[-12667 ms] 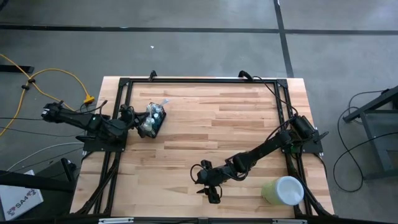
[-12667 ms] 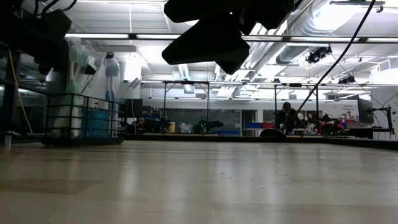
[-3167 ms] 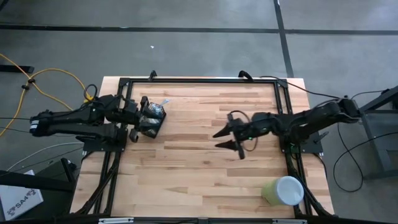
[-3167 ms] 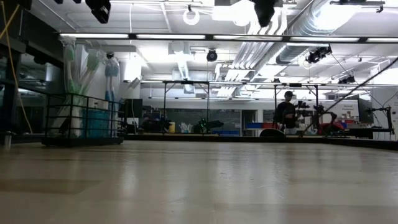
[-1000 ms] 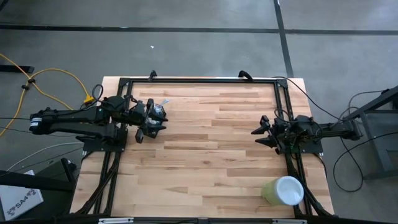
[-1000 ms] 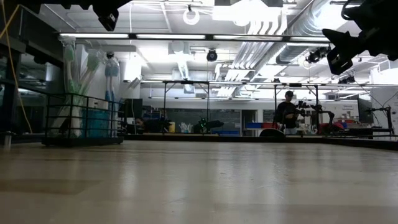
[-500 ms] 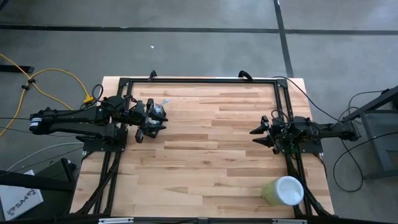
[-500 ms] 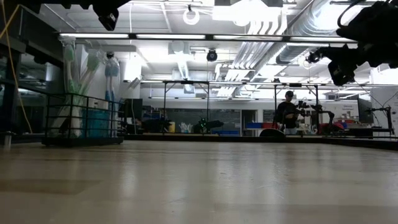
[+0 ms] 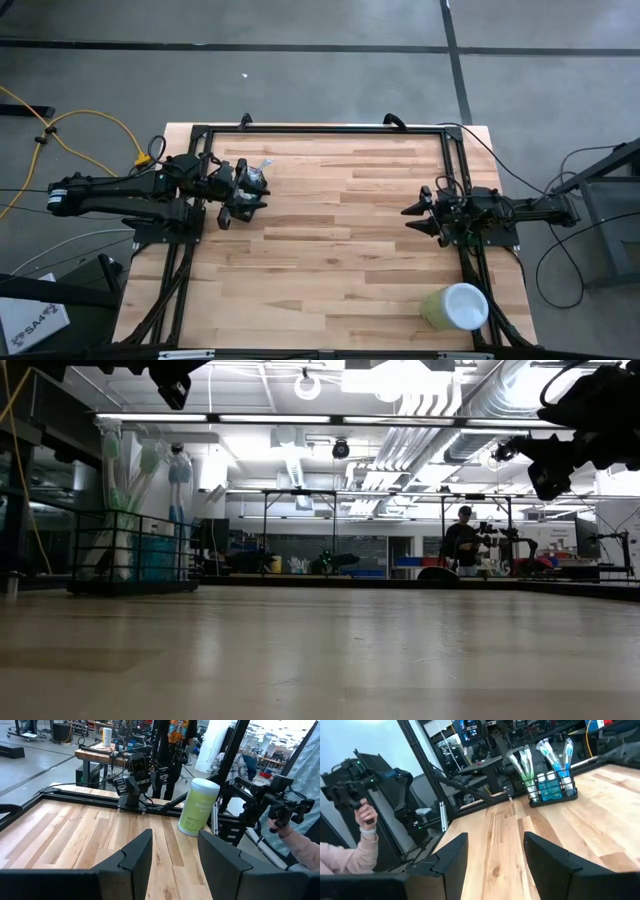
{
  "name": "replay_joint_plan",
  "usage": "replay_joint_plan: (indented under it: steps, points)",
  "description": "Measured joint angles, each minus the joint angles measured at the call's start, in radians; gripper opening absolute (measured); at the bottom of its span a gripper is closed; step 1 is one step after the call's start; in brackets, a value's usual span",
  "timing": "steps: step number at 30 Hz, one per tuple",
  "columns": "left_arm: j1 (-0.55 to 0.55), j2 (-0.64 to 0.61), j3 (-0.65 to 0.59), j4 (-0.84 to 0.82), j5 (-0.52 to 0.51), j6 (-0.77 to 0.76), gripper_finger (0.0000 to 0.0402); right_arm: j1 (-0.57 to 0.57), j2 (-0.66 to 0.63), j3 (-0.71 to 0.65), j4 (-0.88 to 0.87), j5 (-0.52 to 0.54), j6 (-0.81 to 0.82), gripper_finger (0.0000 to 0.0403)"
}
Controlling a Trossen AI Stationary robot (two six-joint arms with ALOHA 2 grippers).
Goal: Pick & Place toothbrushing station
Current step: Return to Home Position
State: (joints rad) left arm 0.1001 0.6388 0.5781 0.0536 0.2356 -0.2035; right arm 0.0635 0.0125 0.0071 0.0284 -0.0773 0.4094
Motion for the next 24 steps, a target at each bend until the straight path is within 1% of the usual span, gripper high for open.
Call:
replay_joint_plan:
  steps: [4,6,8,11,13,17,20,24]
  points:
    - [0.0,0.0,0.0,0.0,0.0,-0.005,0.0154,0.0,0.005,0.0,-0.001,-0.001,0.062,0.0184]
    - [0.0,0.0,0.0,-0.001,0.01,-0.011,0.0154,0.0,0.006,-0.001,-0.001,-0.002,0.066,0.0184]
    - [0.001,0.0,0.0,-0.001,0.072,0.011,0.0154,0.0,0.006,-0.001,-0.001,-0.002,0.066,0.0184]
    - [0.001,-0.002,0.0,-0.002,0.21,0.078,0.0154,0.0,0.006,-0.001,0.002,-0.002,0.066,0.0184]
    - [0.011,-0.005,0.0,-0.004,0.259,0.109,0.0154,0.0,0.006,-0.001,0.003,-0.002,0.066,0.0184]
    - [0.069,-0.018,-0.001,-0.054,0.234,0.141,0.0154,0.0,0.006,-0.002,0.004,-0.003,0.065,0.0184]
    - [0.132,-0.026,-0.039,-0.063,0.224,0.143,0.0154,0.0,0.006,-0.002,0.005,-0.003,0.065,0.0184]
    - [0.201,-0.046,-0.106,-0.054,0.221,0.107,0.0154,0.0,0.006,-0.002,0.005,-0.003,0.065,0.0184]
